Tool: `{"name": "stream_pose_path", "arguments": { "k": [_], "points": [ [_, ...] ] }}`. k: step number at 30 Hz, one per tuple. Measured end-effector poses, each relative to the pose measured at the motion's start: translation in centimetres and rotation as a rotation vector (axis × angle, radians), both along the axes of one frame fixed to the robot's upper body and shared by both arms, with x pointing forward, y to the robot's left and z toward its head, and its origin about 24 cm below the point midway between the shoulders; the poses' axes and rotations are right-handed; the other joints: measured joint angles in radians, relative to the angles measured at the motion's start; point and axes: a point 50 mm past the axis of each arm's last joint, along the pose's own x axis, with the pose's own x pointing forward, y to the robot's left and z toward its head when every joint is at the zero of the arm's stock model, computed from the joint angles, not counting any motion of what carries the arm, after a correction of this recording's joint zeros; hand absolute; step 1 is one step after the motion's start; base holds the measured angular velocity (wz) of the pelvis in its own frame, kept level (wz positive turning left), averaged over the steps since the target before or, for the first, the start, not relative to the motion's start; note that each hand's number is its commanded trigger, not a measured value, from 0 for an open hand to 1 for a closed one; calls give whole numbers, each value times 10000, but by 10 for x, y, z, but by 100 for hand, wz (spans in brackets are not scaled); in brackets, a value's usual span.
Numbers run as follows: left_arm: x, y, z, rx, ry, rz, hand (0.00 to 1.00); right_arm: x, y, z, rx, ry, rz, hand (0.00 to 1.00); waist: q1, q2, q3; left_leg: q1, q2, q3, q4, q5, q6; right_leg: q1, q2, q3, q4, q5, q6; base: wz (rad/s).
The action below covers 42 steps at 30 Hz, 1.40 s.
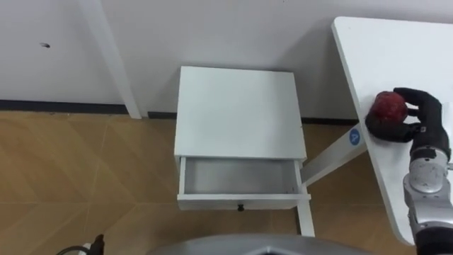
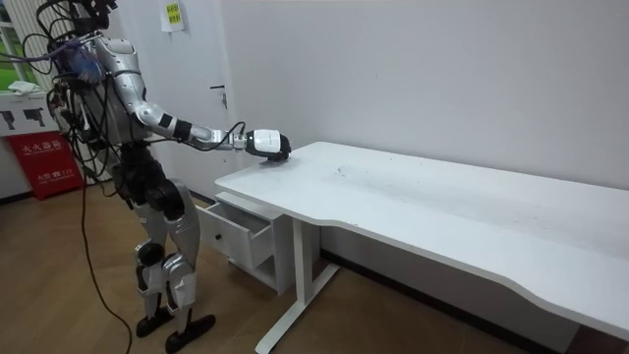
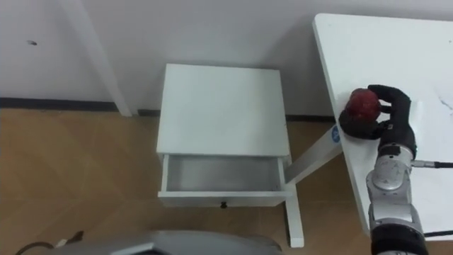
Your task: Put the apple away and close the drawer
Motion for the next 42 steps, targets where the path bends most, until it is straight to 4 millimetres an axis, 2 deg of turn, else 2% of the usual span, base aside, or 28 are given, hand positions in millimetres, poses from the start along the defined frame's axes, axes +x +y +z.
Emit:
{"name": "stream_pose_path", "arguments": {
  "k": [5, 9, 15, 19, 24, 32, 33, 34, 35, 42],
  "points": [
    [4, -2, -1, -65, -29, -43, 0, 9, 22, 0, 192, -128, 995, 100, 88, 18, -2, 1, -1, 3, 43, -3, -5, 24, 33, -3, 4, 3, -5, 0],
    [6, -3, -2, -131, 23, -238, 0, 12, 43, -5, 256, 428, 2252, 100, 310, 56, 10, 0, -5, -16, 54, -5, -8, 24, 35, -11, 8, 5, -6, 0],
    [18, -12, -4, -332, -77, -732, 0, 11, 91, -24, -250, 2023, 5208, 100, 793, 309, 55, -23, -18, -90, 58, -6, -7, 25, 11, -106, 3, 4, -4, 4],
    [19, -13, -4, -357, -90, -817, 0, 15, 112, -18, -210, 1901, 6363, 100, 840, 395, 54, -82, -8, -172, 142, -2, -12, 38, -29, -291, -18, 4, -4, 13],
    [17, -16, -6, -477, 42, -830, 0, 20, 118, -11, -273, 1744, 6887, 100, 844, 361, 40, -177, -31, -162, 148, -2, -12, 43, -55, -402, -145, 4, -4, 4],
    [17, -16, -7, -506, 178, -828, 0, 19, 125, -12, 29, 1873, 7161, 100, 812, 389, 60, -195, -33, -156, 112, -3, -11, 43, -68, -521, -145, 4, -4, 0],
    [18, -17, -7, -510, 169, -831, 0, 19, 126, -12, 22, 1874, 7175, 58, 811, 402, 68, -197, -33, -157, 95, -4, -11, 42, -68, -523, -145, 4, -4, 0],
    [18, -17, -7, -513, 167, -833, 0, 19, 126, -12, 27, 1873, 7185, 22, 809, 405, 70, -198, -33, -157, 81, -4, -11, 41, -67, -524, -145, 4, -4, 0],
    [18, -17, -7, -516, 167, -833, 0, 19, 126, -12, 30, 1879, 7196, 0, 808, 412, 75, -198, -33, -157, 80, -4, -11, 41, -67, -526, -145, 4, -4, 0],
    [17, -17, -7, -516, 185, -823, 0, 15, 127, -15, 145, 2078, 7288, 0, 806, 438, 78, -199, -33, -159, 138, -4, -11, 40, -73, -538, -144, 4, -4, 0]
  ]
}}
